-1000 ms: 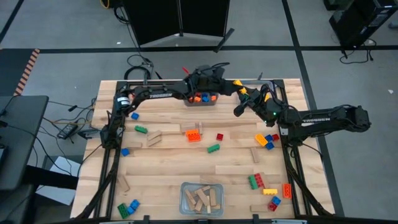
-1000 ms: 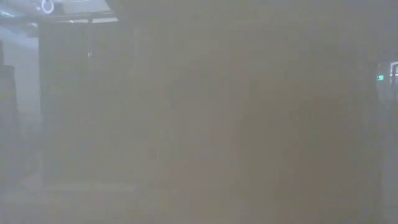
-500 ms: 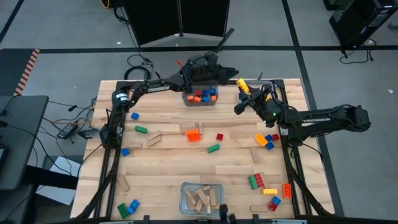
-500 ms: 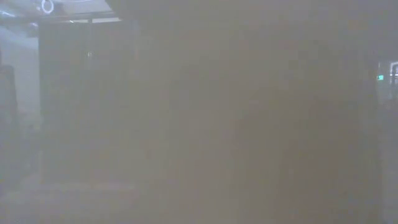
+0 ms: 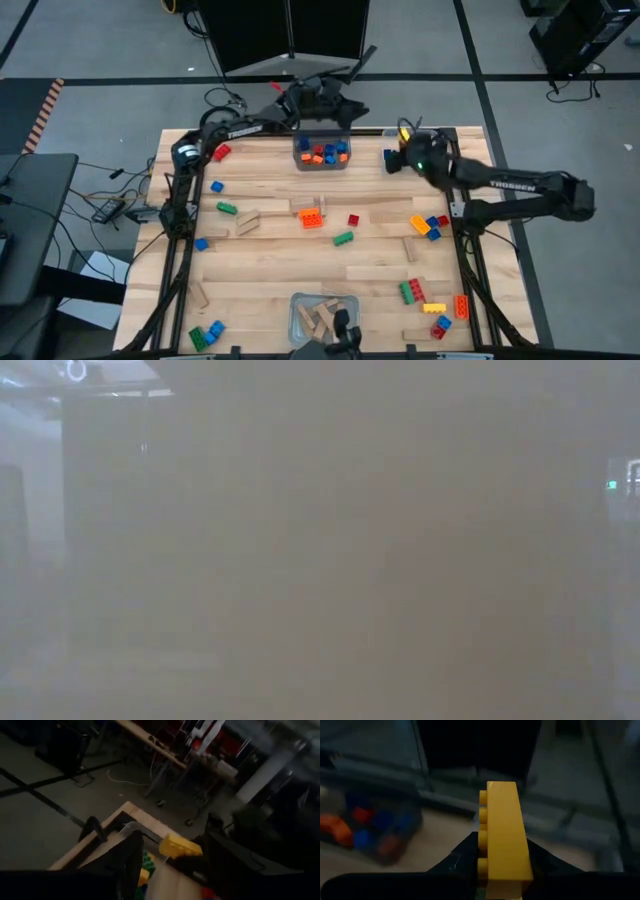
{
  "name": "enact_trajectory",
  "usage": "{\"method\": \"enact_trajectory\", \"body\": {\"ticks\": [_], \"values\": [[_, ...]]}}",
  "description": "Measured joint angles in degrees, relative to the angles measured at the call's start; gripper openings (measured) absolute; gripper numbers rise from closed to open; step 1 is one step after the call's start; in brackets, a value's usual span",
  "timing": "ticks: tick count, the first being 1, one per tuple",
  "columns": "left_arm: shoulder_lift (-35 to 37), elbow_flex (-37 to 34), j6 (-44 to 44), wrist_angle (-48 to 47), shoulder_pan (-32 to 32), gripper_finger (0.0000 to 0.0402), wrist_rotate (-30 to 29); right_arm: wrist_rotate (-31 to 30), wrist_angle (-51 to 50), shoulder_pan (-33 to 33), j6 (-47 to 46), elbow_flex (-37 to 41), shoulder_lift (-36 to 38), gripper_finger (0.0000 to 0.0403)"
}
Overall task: Sort blocks by size
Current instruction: Put the large yellow game piece into the transparent bin
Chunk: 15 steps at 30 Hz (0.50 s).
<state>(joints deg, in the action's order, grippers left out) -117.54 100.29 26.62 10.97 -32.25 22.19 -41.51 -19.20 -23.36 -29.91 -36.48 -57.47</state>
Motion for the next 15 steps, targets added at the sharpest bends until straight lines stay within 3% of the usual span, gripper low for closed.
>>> {"method": "enact_trajectory", "body": {"ticks": [4,9,15], "values": [[1.32,0.0,-4.62,-3.01,0.42,0.0214,-0.3,13.63,-8.82,-9.43,-5.6,-3.36,-2.12,0.0108],[3.06,0.0,-10.76,-8.29,1.16,0.0214,-2.12,25.81,-11.8,-18.2,-7.17,-3.99,-7.88,0.0107],[7.22,0.0,-14.67,-18.82,0.0,0.0214,-9.43,28.94,-11.4,-22.26,-7.08,-4.16,-14.75,0.0115]]}}
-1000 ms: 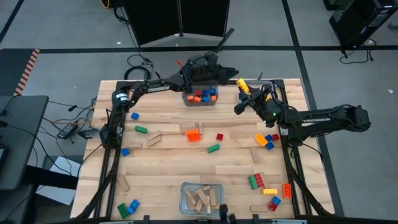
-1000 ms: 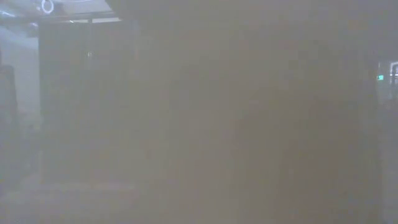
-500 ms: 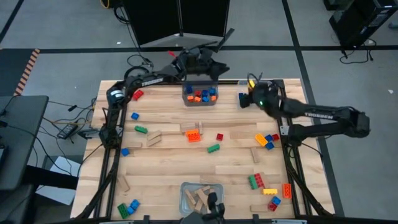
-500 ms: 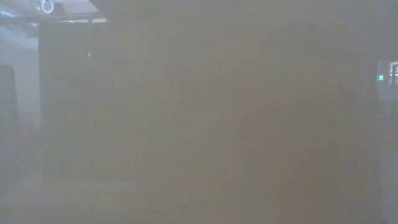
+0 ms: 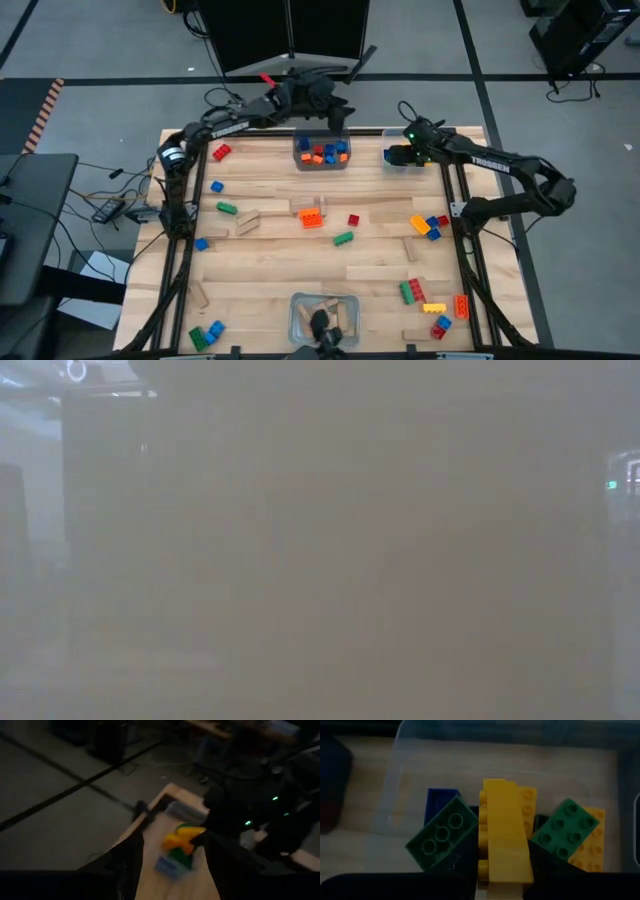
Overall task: Sort blocks by size
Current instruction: Put the large yellow game piece into the transparent bin
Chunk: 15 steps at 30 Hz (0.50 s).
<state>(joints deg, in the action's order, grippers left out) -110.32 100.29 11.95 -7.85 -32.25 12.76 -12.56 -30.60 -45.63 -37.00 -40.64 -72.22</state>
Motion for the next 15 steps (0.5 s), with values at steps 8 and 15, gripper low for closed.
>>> {"method": "enact_trajectory", "body": {"ticks": [8,15], "values": [[6.9,0.0,-2.56,-16.74,-2.31,0.0213,-4.68,0.49,0.28,-0.42,3.38,0.24,0.02,0.0148],[14.25,0.0,-4.51,-29.0,-2.5,0.0213,-8.52,0.2,0.03,-1.57,4.48,0.24,4.06,0.0183]]}}
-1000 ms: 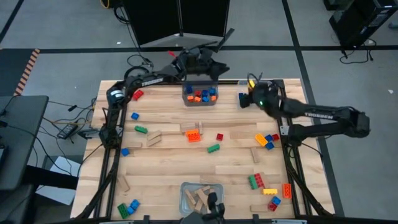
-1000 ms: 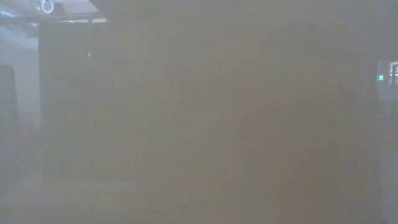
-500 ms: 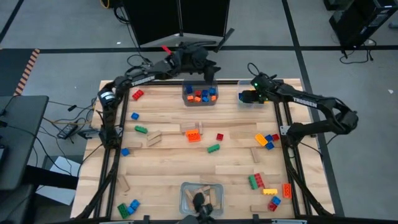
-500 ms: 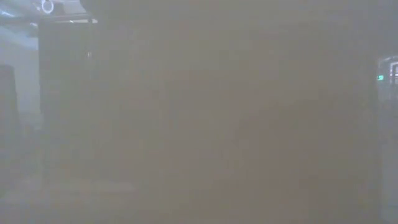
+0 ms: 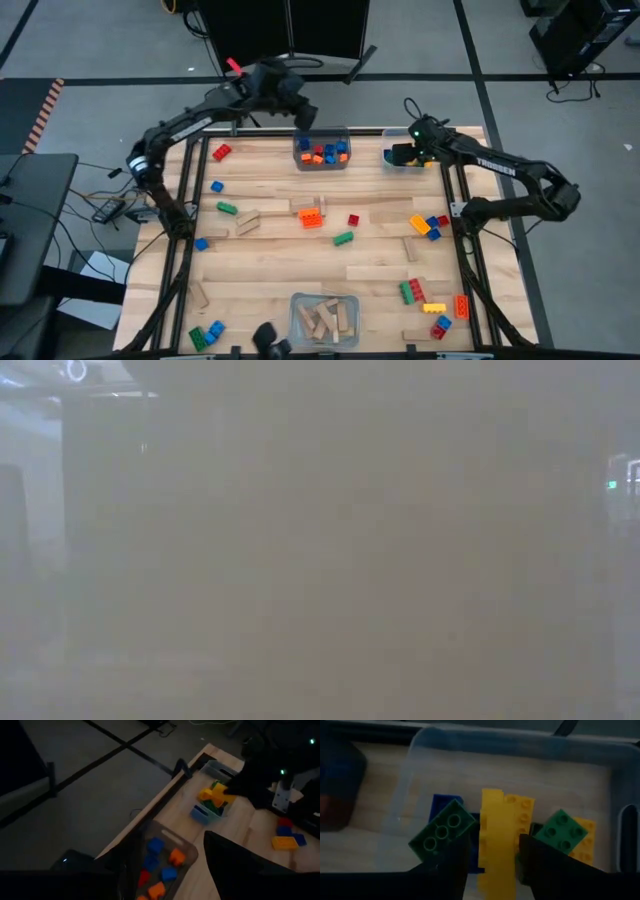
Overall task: Sort blocks by size
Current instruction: Put the large yellow game piece into the transparent bin, then put the large green game piece into the transparent bin
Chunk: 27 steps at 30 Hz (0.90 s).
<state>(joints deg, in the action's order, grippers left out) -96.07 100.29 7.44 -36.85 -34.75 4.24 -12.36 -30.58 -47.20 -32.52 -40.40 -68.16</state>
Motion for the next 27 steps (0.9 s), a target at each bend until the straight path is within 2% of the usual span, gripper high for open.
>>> {"method": "enact_trajectory", "body": {"ticks": [5,8,12,19,23,27], "values": [[5.79,-4.09,-0.76,-2.83,0.69,0.0213,-3.78,0.04,-1.95,-0.29,0.78,0.0,3.98,0.021],[9.63,-9.9,3.1,-2.31,1.99,0.0213,-6.65,1.33,-4.0,-0.06,0.81,0.0,6.42,0.0225],[15.73,-19.2,10.66,0.46,5.35,0.0213,-10.18,6.56,-5.44,1.28,0.81,0.0,9.61,0.0236],[25.16,-32.64,23.93,2.88,17.72,0.0213,-20.76,11.16,-5.55,7.5,1.78,0.0,13.7,0.0228],[27.8,-36.27,33.36,0.9,26.36,0.0213,-27.6,11.58,-4.89,11.99,1.66,0.0,14.84,0.022],[27.28,-36.87,42.82,-3.36,34.85,0.0213,-33.33,11.58,-4.16,15.86,1.3,0.0,14.91,0.0218]]}}
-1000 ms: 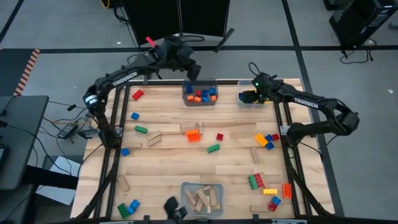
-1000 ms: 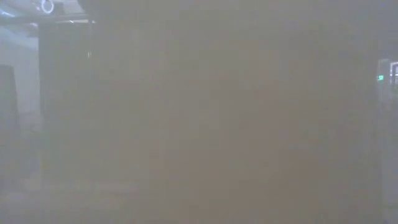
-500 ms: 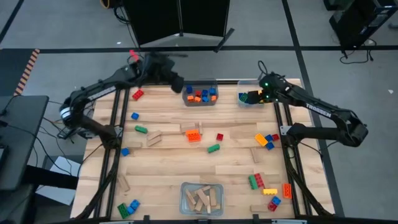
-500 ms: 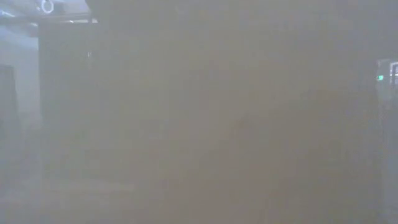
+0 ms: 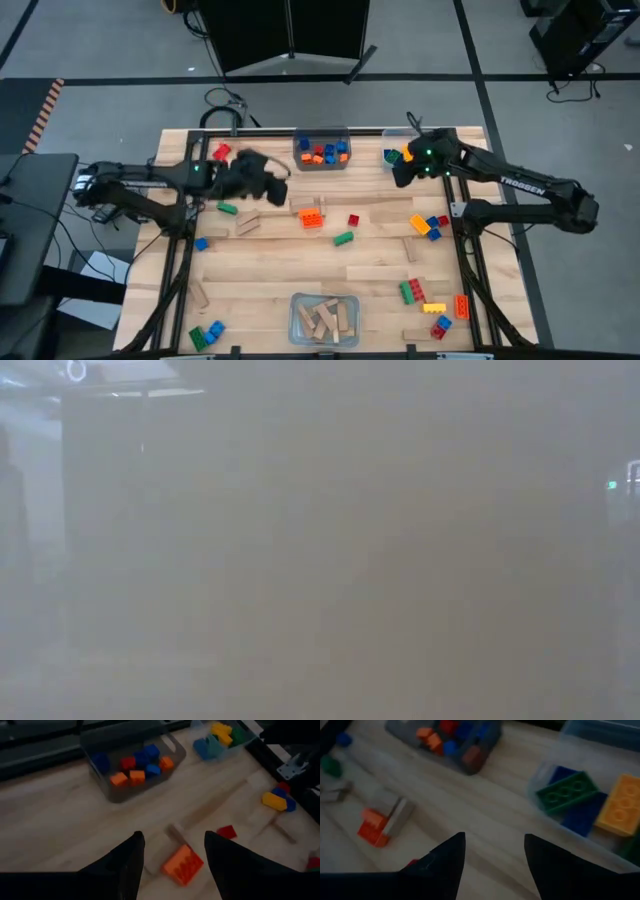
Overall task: Sort blocks by size
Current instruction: Put the large green game piece into the transparent bin
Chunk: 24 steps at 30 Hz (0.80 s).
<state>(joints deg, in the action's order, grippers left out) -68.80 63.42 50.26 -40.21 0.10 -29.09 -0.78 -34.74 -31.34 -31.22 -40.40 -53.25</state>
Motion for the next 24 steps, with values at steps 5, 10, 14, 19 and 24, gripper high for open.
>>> {"method": "enact_trajectory", "body": {"ticks": [5,10,14,19,24], "values": [[-2.76,0.04,8.61,0.67,8.69,0.0213,-5.39,0.02,0.41,3.51,0.29,0.0,-0.06,0.0217],[-6.09,0.04,9.19,3.69,13.06,0.0213,-5.88,0.02,0.27,6.72,0.29,0.0,-0.02,0.0217],[-9.95,0.07,-0.74,9.25,14.28,0.0213,-2.74,0.02,0.26,9.79,-0.09,0.0,-0.02,0.0217],[-16.1,0.07,-11.18,19.24,14.38,0.0213,0.46,0.28,-0.91,13.94,-1.96,0.0,-0.02,0.0217],[-22.14,0.09,-14.42,28.35,14.01,0.0213,1.21,0.3,-3.95,17.43,-2.96,0.0,-0.02,0.0217]]}}
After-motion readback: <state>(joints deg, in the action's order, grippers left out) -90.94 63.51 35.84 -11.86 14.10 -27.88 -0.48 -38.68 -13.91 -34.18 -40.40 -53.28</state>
